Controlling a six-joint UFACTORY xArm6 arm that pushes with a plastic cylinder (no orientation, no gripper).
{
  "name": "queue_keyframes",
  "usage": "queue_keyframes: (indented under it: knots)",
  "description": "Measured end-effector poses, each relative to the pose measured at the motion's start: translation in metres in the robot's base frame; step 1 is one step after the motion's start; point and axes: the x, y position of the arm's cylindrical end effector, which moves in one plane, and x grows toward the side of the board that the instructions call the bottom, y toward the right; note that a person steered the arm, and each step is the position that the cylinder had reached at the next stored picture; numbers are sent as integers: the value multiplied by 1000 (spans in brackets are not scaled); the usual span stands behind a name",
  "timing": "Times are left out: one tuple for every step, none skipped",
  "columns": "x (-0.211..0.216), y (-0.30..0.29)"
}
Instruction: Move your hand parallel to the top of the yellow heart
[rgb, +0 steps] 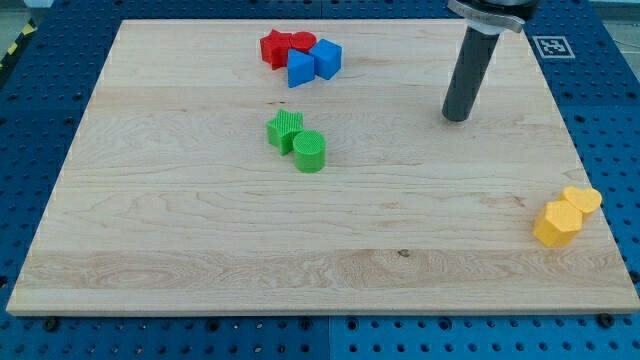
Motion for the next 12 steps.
queue_keyframes:
  knots:
    - [0,31]
    - [8,59]
    - [18,67]
    - [18,67]
    - [36,67]
    - [36,67]
    - [36,102]
    - [45,121]
    - [62,121]
    - [62,121]
    - [63,121]
    - [63,121]
